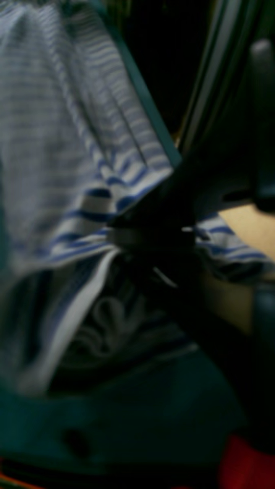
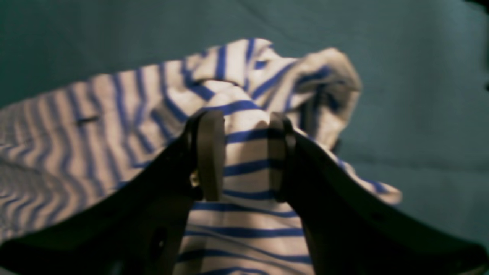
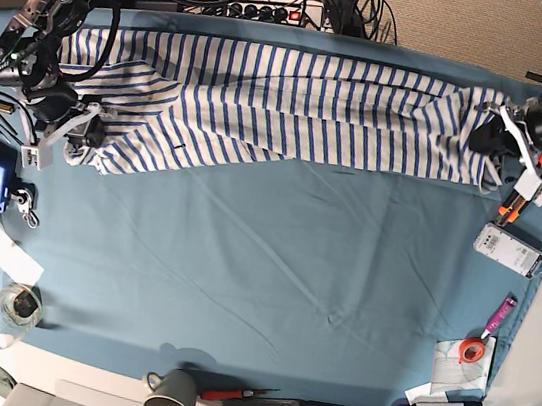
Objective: Fold the T-shirt properly
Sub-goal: 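Hold the shirt ends and fold the left gripper's end toward the right gripper, then carry the left gripper's shirt end across onto the right gripper's end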
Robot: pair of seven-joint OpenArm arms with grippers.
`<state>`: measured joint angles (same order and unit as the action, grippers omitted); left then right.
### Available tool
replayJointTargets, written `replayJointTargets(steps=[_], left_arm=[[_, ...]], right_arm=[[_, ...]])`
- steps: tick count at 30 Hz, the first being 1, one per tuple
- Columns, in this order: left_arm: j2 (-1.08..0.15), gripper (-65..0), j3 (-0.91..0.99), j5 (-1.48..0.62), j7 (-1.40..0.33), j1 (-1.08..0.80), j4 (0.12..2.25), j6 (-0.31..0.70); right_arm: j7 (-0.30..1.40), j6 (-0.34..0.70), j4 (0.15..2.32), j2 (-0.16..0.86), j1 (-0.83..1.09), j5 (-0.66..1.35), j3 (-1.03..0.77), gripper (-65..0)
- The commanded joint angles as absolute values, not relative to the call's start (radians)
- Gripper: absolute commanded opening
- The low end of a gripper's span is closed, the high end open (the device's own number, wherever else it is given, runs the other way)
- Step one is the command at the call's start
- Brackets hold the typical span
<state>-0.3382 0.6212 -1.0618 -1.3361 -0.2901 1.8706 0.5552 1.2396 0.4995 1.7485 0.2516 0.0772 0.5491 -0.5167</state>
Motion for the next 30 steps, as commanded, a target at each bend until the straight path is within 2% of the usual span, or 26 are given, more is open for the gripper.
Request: replayJointTargets(steps=[1, 6, 11, 17, 23, 30], left_arm=[[-0.355, -65.0, 0.625, -1.110, -1.320, -0.286, 1.918, 0.573], [-0.354, -65.0, 0.624, -1.176, -1.316, -0.286, 2.030, 0.604], [-0.343, -65.0, 0.582, -1.235, -1.316, -0.286, 2.054, 0.635], [-0.338, -65.0, 0.318, -1.198, -1.303, -0.279, 2.056, 0.648], [-0.260, -65.0, 0.120, -1.091, -1.261, -0.255, 2.064, 0.626], [-0.172, -65.0, -0.059, -0.939, -1.195, -0.215, 2.064, 0.625]], right_arm=[[1.209, 0.487, 1.765, 0.269, 0.064, 0.548, -0.524, -45.0], [1.205, 0.474, 1.765, 0.268, 0.064, 0.545, -0.524, -45.0], [1.205, 0.474, 1.765, 0.268, 0.064, 0.544, -0.524, -45.0], [1.203, 0.474, 1.765, 0.241, 0.065, 0.521, -0.524, -45.0], [1.200, 0.474, 1.765, 0.238, 0.067, 0.456, -0.524, -45.0], [1.166, 0.406, 1.765, 0.238, 0.067, 0.376, -0.525, -45.0]])
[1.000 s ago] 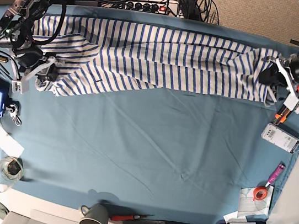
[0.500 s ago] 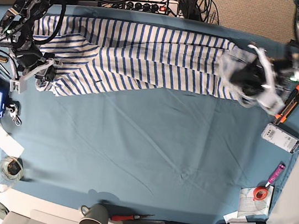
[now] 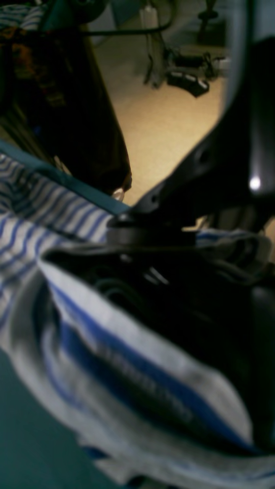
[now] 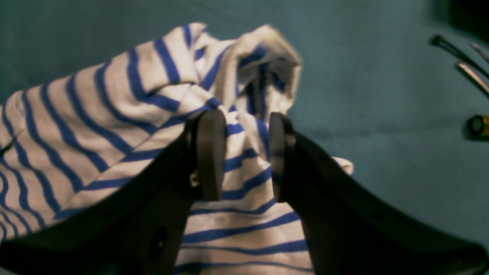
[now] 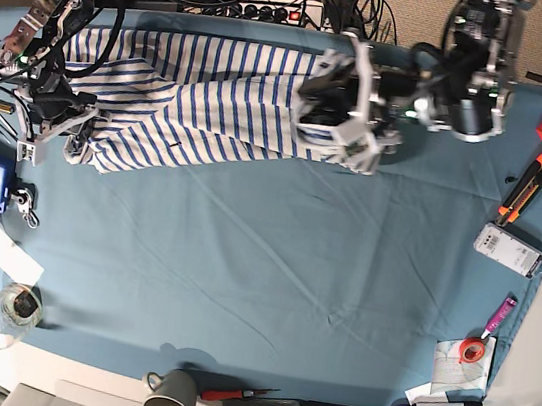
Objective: Fold the T-shirt properly
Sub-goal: 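Carry the left gripper's shirt end across onto the right gripper's end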
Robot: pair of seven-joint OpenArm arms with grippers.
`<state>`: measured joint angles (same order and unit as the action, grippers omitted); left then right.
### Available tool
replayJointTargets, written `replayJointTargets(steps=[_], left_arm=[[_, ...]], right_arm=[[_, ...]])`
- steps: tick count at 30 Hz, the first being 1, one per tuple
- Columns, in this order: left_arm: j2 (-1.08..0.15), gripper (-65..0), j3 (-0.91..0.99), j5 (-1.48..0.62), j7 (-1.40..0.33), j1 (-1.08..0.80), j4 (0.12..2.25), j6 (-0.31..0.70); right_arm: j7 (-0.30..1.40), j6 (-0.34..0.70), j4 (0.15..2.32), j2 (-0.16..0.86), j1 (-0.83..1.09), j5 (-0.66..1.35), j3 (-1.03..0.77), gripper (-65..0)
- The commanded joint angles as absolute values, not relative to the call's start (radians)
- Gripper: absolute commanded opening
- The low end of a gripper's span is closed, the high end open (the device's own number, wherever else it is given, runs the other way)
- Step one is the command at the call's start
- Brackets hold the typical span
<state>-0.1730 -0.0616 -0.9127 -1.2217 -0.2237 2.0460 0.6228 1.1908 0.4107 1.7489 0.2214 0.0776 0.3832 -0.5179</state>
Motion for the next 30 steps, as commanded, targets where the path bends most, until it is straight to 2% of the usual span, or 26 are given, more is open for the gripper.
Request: replayJointTargets(steps=[1, 12, 19, 24, 30], left_arm=[[-0.163, -65.0, -0.083, -0.909, -1.186, -0.207, 2.064, 0.625], [-0.049, -65.0, -0.308, -0.485, -1.019, -0.163, 2.061, 0.439], [0.011, -65.0, -0.453, -0.331, -0.984, -0.163, 2.051, 0.429], [0.051, -65.0, -0.497, -0.194, -0.934, -0.163, 2.028, 0.354], [0.056, -65.0, -0.497, -0.180, -0.933, -0.158, 2.028, 0.355]], right_arm=[[1.166, 0.406, 1.765, 0.238, 0.067, 0.376, -0.525, -45.0], [1.163, 0.406, 1.765, 0.238, 0.067, 0.376, -0.525, -45.0], [1.162, 0.406, 1.765, 0.239, 0.067, 0.375, -0.525, -45.0], [1.163, 0.406, 1.765, 0.239, 0.067, 0.376, -0.525, -45.0], [1.163, 0.406, 1.765, 0.239, 0.067, 0.376, -0.525, -45.0]])
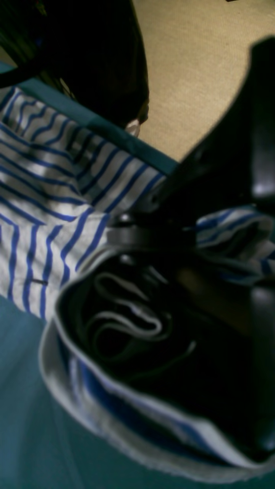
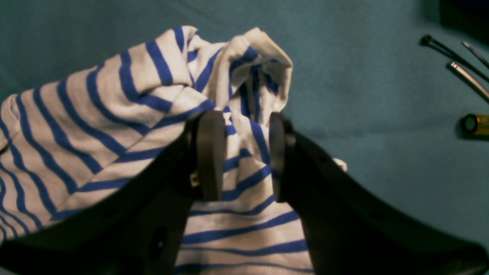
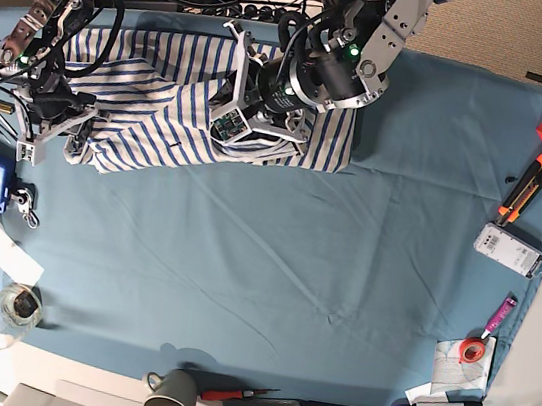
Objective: Fold the T-shirt properly
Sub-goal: 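Carry the left gripper's shirt end across onto the right gripper's end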
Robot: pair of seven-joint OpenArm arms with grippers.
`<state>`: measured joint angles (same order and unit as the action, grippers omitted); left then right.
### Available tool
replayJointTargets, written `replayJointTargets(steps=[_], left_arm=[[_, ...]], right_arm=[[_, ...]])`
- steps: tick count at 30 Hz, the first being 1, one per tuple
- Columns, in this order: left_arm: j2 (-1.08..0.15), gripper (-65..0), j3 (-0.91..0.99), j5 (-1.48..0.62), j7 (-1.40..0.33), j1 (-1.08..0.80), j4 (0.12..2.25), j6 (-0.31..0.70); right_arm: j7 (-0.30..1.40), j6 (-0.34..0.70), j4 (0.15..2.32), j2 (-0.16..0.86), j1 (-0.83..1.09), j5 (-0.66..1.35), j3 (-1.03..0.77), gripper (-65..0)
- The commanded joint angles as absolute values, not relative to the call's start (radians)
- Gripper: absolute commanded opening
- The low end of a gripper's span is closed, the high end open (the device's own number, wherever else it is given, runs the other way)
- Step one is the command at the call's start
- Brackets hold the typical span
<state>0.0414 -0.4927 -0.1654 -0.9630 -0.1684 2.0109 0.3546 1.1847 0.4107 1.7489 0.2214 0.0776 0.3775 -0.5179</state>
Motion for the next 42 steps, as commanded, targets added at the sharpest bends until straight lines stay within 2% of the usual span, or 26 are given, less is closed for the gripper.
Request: replayJointTargets(steps=[1, 6, 20, 23, 26, 27, 29, 37, 39, 42], left_arm=[[0.056, -65.0, -0.497, -0.182, -0.933, -0.158, 2.028, 0.355], [0.056, -65.0, -0.504, -0.244, -0.918, -0.158, 2.028, 0.355], [0.056, -65.0, -0.559, -0.239, -0.851, -0.149, 1.963, 0.357], [0.056, -64.2, -0.559, -0.239, -0.841, -0.149, 1.963, 0.399], [0.056, -47.0, -0.559, -0.240, -0.807, -0.149, 1.963, 0.419], [0.056, -43.3, -0.559, -0.240, -0.795, -0.149, 1.963, 0.419], [0.056, -40.9, -0.559, -0.240, -0.785, -0.149, 1.963, 0.419], [0.056, -42.1, -0.559, -0.320, -0.873, -0.150, 2.048, 0.390], [0.056, -46.0, -0.556, -0.295, -0.893, -0.150, 2.101, 0.383], [0.055, -56.8, -0.536, -0.194, -0.890, -0.149, 2.143, 0.325]], right_arm=[[1.163, 0.406, 1.765, 0.239, 0.067, 0.376, -0.525, -45.0], [1.163, 0.406, 1.765, 0.239, 0.067, 0.376, -0.525, -45.0], [1.164, 0.406, 1.765, 0.238, 0.067, 0.376, -0.525, -45.0], [1.164, 0.406, 1.765, 0.239, 0.067, 0.376, -0.525, -45.0], [1.164, 0.406, 1.765, 0.239, 0.067, 0.375, -0.525, -45.0], [1.164, 0.406, 1.765, 0.239, 0.067, 0.374, -0.525, -45.0], [1.164, 0.406, 1.765, 0.239, 0.067, 0.373, -0.525, -45.0], [1.158, 0.406, 1.765, 0.239, 0.067, 0.373, -0.525, -45.0], [1.158, 0.406, 1.765, 0.239, 0.067, 0.373, -0.525, -45.0], [1.159, 0.407, 1.765, 0.239, 0.067, 0.372, -0.525, -45.0]])
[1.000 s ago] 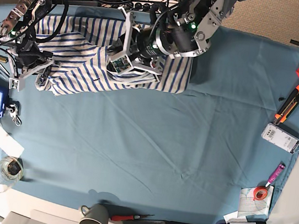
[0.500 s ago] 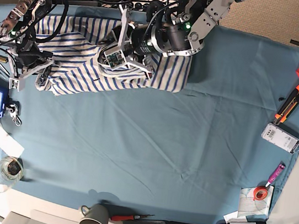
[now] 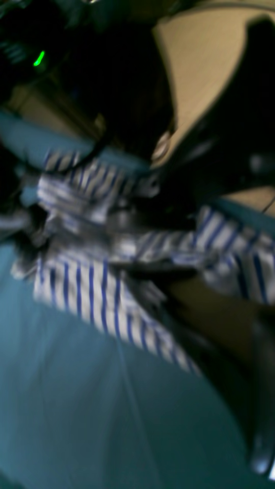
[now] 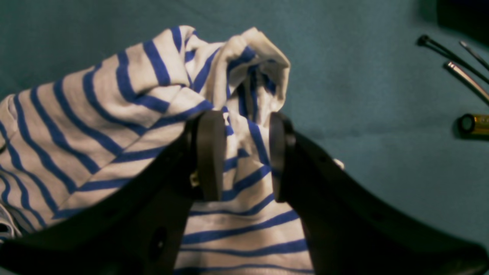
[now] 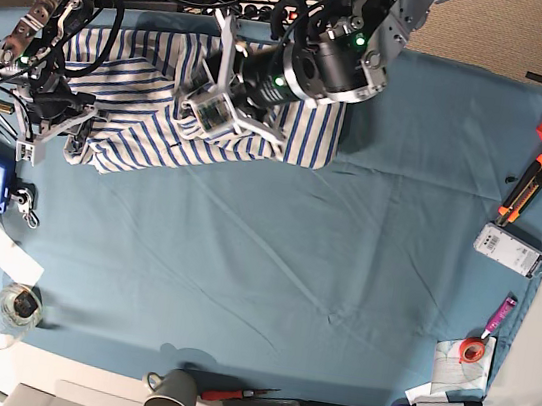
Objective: Fold the T-shirt properly
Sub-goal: 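Carry the left gripper's shirt end across onto the right gripper's end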
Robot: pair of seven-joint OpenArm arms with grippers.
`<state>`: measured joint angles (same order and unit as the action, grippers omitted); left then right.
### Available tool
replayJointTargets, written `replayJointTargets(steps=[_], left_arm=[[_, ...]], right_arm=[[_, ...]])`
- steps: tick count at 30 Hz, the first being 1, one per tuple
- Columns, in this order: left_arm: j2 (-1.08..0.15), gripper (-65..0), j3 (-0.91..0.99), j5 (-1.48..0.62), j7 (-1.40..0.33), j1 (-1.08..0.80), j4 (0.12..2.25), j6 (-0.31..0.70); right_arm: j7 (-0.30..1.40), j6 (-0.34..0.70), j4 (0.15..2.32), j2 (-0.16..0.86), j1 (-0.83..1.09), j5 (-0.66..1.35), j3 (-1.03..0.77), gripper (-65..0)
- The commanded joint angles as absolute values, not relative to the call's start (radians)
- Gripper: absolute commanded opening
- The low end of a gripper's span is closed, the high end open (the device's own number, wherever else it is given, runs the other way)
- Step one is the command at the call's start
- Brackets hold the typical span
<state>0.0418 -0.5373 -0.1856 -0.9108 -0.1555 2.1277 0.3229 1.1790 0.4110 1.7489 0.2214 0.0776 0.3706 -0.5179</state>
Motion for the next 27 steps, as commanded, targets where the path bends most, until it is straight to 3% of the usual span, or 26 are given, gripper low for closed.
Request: replayJointTargets(steps=[1, 2, 6, 17, 27], left_arm=[[0.055, -61.0, -0.526, -0.153, -0.890, -0.149, 2.141, 0.302], [0.054, -65.0, -0.516, -0.113, -0.890, -0.149, 2.134, 0.280], [0.052, -65.0, -0.476, -0.002, -0.866, -0.149, 2.067, 0.220], [0.052, -65.0, -0.459, 0.124, -0.961, -0.133, 1.954, 0.229], [0.052, -65.0, -0.462, -0.062, -1.102, -0.155, 1.960, 0.319]], right_arm=[[1.159, 0.406, 1.765, 0.239, 0.067, 0.371, -0.525, -45.0], [1.159, 0.406, 1.765, 0.239, 0.067, 0.366, -0.525, -45.0], [1.159, 0.406, 1.765, 0.238, 0.067, 0.364, -0.525, -45.0], [1.158, 0.406, 1.765, 0.239, 0.067, 0.365, -0.525, -45.0], [1.134, 0.407, 1.765, 0.239, 0.066, 0.365, -0.525, -45.0]])
